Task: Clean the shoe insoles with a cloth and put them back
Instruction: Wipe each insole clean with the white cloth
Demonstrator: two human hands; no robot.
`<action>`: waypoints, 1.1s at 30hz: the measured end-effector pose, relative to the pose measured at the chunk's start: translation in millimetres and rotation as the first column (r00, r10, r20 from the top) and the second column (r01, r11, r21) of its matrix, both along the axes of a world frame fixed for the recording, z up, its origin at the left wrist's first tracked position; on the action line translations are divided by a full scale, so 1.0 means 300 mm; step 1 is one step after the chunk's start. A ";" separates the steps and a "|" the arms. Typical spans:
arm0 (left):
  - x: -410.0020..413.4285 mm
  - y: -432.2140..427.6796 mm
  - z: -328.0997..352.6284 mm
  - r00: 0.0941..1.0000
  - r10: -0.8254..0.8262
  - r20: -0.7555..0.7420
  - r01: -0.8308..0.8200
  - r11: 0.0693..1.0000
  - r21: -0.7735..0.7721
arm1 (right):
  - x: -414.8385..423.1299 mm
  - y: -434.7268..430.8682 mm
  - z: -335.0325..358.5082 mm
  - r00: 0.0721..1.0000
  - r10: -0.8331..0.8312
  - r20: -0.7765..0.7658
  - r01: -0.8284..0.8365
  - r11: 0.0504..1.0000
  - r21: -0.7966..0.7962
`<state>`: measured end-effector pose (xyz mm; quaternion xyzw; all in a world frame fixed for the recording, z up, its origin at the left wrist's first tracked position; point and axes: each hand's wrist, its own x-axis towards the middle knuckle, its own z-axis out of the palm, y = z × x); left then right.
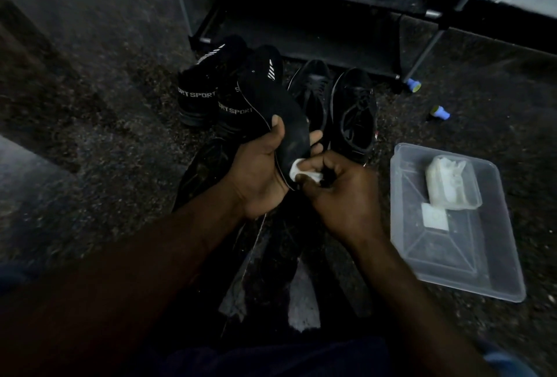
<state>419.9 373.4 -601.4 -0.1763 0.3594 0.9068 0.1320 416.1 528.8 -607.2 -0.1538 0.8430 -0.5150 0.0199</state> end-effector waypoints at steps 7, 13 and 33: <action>0.006 0.005 0.005 0.999 -0.034 -0.014 0.034 0.999 0.004 | -0.006 -0.003 -0.008 0.973 -0.106 -0.203 0.122 0.990 0.069; 0.029 0.047 0.014 0.991 -0.130 -0.013 0.129 0.991 -0.037 | 0.002 -0.010 -0.005 0.966 -0.190 -0.174 0.196 0.981 0.014; 0.018 0.021 0.009 0.995 -0.068 0.069 0.070 0.997 -0.023 | 0.029 -0.043 -0.014 0.944 -0.019 -0.330 0.043 0.997 0.065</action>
